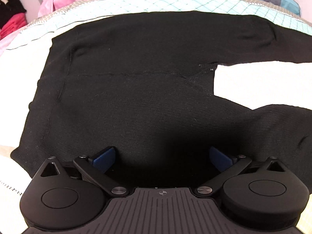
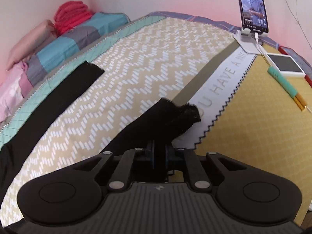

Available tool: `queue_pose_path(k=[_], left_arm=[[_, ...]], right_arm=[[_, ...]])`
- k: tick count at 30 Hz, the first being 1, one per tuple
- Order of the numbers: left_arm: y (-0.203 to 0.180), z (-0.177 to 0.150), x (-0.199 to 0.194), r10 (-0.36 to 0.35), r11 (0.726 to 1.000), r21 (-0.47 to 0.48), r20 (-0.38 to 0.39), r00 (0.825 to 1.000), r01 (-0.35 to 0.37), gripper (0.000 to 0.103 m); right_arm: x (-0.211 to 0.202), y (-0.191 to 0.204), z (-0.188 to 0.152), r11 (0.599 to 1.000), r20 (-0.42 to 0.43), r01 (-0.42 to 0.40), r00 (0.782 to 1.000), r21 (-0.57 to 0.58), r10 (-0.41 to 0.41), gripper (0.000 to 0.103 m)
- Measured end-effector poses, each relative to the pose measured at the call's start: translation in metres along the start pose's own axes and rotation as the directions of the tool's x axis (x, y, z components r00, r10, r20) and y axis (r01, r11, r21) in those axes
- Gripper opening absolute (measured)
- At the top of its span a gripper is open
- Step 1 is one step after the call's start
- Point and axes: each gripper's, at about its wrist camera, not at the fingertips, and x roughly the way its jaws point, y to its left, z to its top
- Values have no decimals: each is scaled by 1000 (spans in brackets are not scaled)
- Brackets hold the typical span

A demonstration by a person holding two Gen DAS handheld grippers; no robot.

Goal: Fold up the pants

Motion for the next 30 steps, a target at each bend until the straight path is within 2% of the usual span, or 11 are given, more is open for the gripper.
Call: queue_pose_path(k=[2, 6, 8, 10, 13, 16, 18, 21, 25, 28, 30], left_arm=[[-1, -1, 1, 2, 1000, 2, 4, 1000, -2, 103], [0, -1, 2, -7, 1000, 7, 13, 1000, 7, 103], [0, -1, 2, -12, 1000, 8, 17, 1000, 12, 103], [0, -2, 1, -16, 1000, 10, 20, 1000, 15, 103], [1, -3, 1, -19, 1000, 13, 27, 999, 19, 103], [1, -5, 1, -23, 1000, 18, 36, 999, 22, 103], [1, -6, 0, -25, 1000, 20, 40, 999, 24, 103], [0, -6, 0, -24, 999, 24, 42, 999, 23, 103], [1, -2, -2, -20, 1000, 19, 16, 1000, 19, 103], [3, -4, -8, -31, 999, 11, 4, 1000, 31, 103], [6, -7, -13, -38, 999, 3, -4, 999, 38, 103]], right_arm=[[-1, -18, 2, 1000, 20, 16, 1000, 14, -16, 9], [7, -54, 10, 978, -38, -14, 999, 209, 23, 17], [0, -56, 12, 966, -12, 43, 999, 256, -41, 53], [-12, -52, 12, 955, 36, 154, 985, 255, -168, 73], [-27, -39, 4, 971, 82, 156, 982, 181, -173, 76], [-45, -5, -14, 997, 113, 78, 991, -11, -76, 76], [-57, 23, -29, 984, 115, -9, 993, -178, 30, 76], [-80, 71, -61, 893, 44, -172, 977, -416, 208, 76], [-103, 133, -113, 682, -151, -391, 911, -618, 385, 76], [-109, 173, -147, 535, -304, -518, 845, -667, 439, 69], [-111, 196, -164, 468, -353, -542, 829, -698, 434, 65]])
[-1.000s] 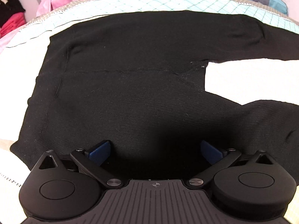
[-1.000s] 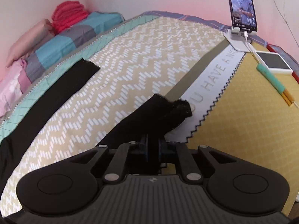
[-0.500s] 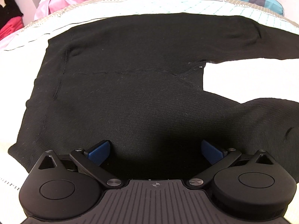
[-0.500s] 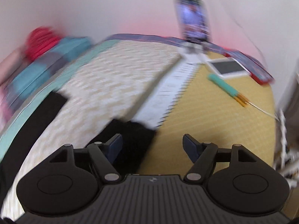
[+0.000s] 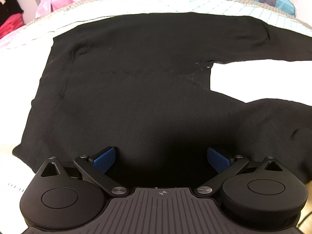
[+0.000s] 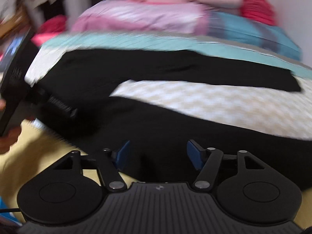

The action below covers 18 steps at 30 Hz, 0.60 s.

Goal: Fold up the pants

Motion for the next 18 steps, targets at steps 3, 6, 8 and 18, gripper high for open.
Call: queue_pose_path(k=[3, 6, 8, 18], left_arm=[[3, -1, -3, 0, 1000, -6, -11, 1000, 0, 103], [3, 0, 3, 7, 1000, 3, -28, 1000, -6, 103], [5, 0, 3, 0, 1000, 4, -28, 1000, 0, 103], [7, 0, 4, -2, 1000, 21, -47, 999, 3, 103]], right_arm=[[19, 21, 13, 999, -32, -27, 999, -34, 26, 60], [47, 32, 13, 997, -140, -17, 990, -76, 6, 43], [44, 30, 14, 996, -142, -36, 990, -86, 24, 4], [23, 35, 4, 999, -212, -27, 977, -39, 18, 5]])
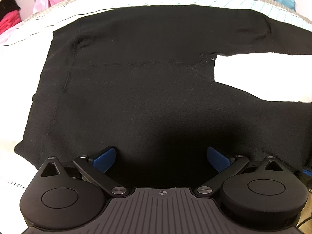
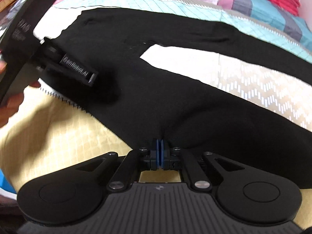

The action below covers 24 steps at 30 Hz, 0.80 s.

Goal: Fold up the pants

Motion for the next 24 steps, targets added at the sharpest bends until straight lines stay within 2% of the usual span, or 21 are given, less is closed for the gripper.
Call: queue_pose_path(k=[1, 3, 5, 7, 11, 15, 17, 20, 22, 24], left_arm=[[0, 1, 0, 2, 1000, 0, -3, 1000, -2, 103], [-1, 1, 0, 7, 1000, 2, -10, 1000, -7, 103], [-1, 2, 1, 13, 1000, 5, -16, 1000, -13, 103], [-2, 4, 1, 21, 1000, 5, -20, 1000, -21, 103], [-5, 6, 2, 32, 999, 2, -26, 999, -32, 103], [-8, 8, 3, 40, 999, 2, -28, 999, -40, 103], [-9, 8, 3, 42, 999, 2, -29, 999, -42, 103], [-10, 7, 3, 45, 999, 4, -25, 999, -45, 103], [-10, 7, 2, 45, 999, 4, -25, 999, -45, 103], [-11, 7, 2, 45, 999, 6, -25, 999, -45, 103]], right_arm=[[0, 0, 2, 1000, -2, -2, 1000, 10, 2, 5], [-9, -5, 3, 999, 47, 2, 999, 39, -3, 15], [-21, -13, 3, 996, 109, 23, 994, 81, -32, 40], [-21, -22, 1, 991, 118, 64, 990, 121, -78, 42], [-6, -42, -13, 975, 3, 127, 992, 180, -129, 43], [-18, -50, -20, 978, 26, 84, 996, 191, -91, 51], [-24, -58, -20, 967, 71, 95, 991, 237, -115, 62], [-26, -68, -18, 944, 94, 139, 980, 299, -174, 63], [-19, -75, -20, 938, 65, 166, 979, 305, -194, 64], [-12, -81, -26, 936, 0, 183, 981, 300, -192, 65]])
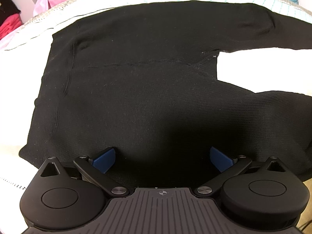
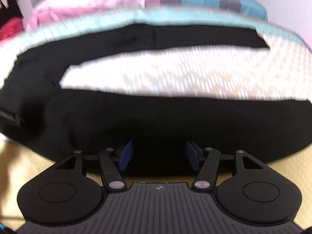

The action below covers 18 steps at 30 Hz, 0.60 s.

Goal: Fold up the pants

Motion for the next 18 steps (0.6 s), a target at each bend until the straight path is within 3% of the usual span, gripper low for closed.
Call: queue_pose_path(k=[3, 6, 12, 15, 17, 18], left_arm=[[0, 0, 0, -4, 1000, 0, 2, 1000, 4, 103], [-1, 0, 0, -7, 1000, 5, 4, 1000, 7, 103], [-1, 0, 0, -8, 1000, -4, 1, 1000, 8, 103], [-3, 3, 1, 9, 1000, -21, -20, 1000, -9, 103], [-5, 6, 2, 19, 1000, -18, -31, 999, -19, 103], [-6, 7, 2, 21, 1000, -21, -38, 999, -22, 103]], right_arm=[[-10, -3, -6, 1000, 11, -11, 1000, -24, 11, 69], [-22, -17, -10, 999, 77, -5, 997, 38, 2, 70], [-19, -61, 3, 986, 171, 90, 979, 140, -113, 72], [-7, -91, 6, 975, 154, 149, 973, 162, -175, 72], [3, -110, -1, 975, 87, 164, 980, 153, -178, 76], [-2, -120, -8, 979, 111, 129, 983, 158, -148, 76]])
